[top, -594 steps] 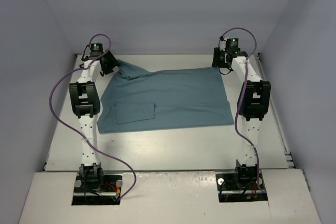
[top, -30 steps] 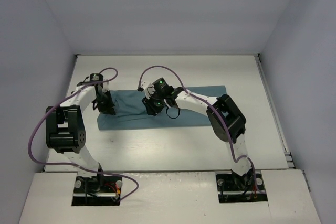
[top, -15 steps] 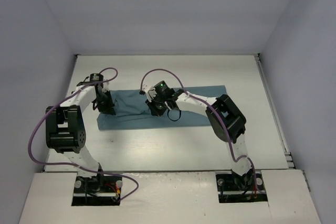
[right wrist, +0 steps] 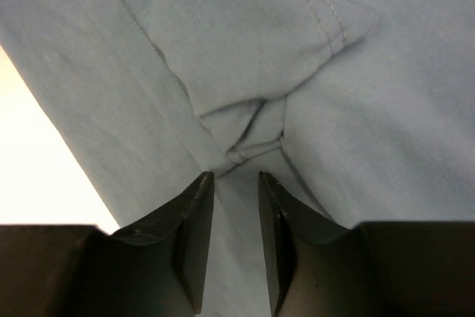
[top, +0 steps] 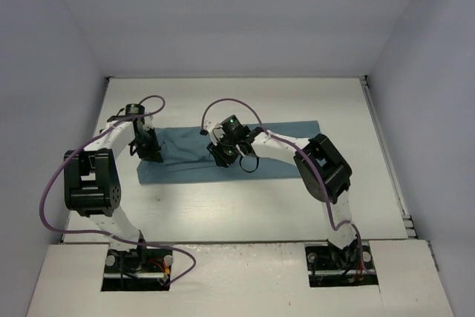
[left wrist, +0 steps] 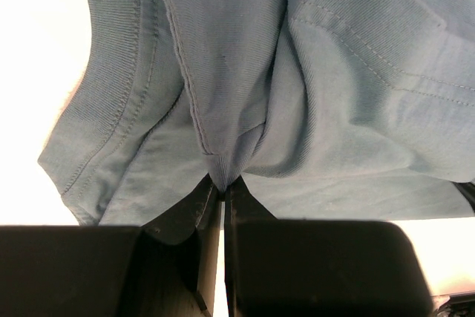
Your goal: Fold and stack the t-shirts
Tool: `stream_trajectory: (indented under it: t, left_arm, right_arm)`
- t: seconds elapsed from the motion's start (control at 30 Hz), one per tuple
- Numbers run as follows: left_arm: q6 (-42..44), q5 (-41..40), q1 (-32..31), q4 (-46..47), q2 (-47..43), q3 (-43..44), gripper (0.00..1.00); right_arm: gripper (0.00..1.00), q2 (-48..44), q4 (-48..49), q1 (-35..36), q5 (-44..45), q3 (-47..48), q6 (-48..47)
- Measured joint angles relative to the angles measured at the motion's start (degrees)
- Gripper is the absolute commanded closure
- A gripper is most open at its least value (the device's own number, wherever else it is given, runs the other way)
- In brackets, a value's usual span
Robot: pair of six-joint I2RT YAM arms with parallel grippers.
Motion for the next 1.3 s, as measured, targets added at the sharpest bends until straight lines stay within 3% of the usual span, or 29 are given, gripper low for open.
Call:
stream_trajectory:
  t: [0.7, 0.77, 0.83, 0.9, 1.23, 1.3]
  left_arm:
    - [0.0, 0.5, 0.0, -0.1, 0.0, 0.0, 1.00]
    - [0.0, 0.5, 0.0, -0.1, 0.0, 0.0, 1.00]
    - [0.0, 0.5, 0.0, -0.1, 0.0, 0.0, 1.00]
    - [0.0, 0.5, 0.0, -0.2, 0.0, 0.0, 1.00]
    - [0.0, -0.1, 0.0, -1.0, 0.0, 0.0, 1.00]
    - [0.0, -0.6, 0.1, -1.4, 0.0, 0.0, 1.00]
  right_arm:
    - [0.72, 2.6, 0.0, 2.3, 2.1, 6.3, -0.9]
    - [0.78, 3.0, 0.0, 2.4, 2.4, 6.3, -1.0]
    - [0.95, 3.2, 0.0, 2.6, 2.9, 6.3, -1.2]
    - [1.00, 3.2, 0.0, 2.7, 3.5, 6.3, -1.3]
    - [1.00, 3.0, 1.3, 2.7, 6.2, 3.7, -2.2]
    - [0.93, 2.3, 1.7, 2.7, 6.4, 2.7, -2.4]
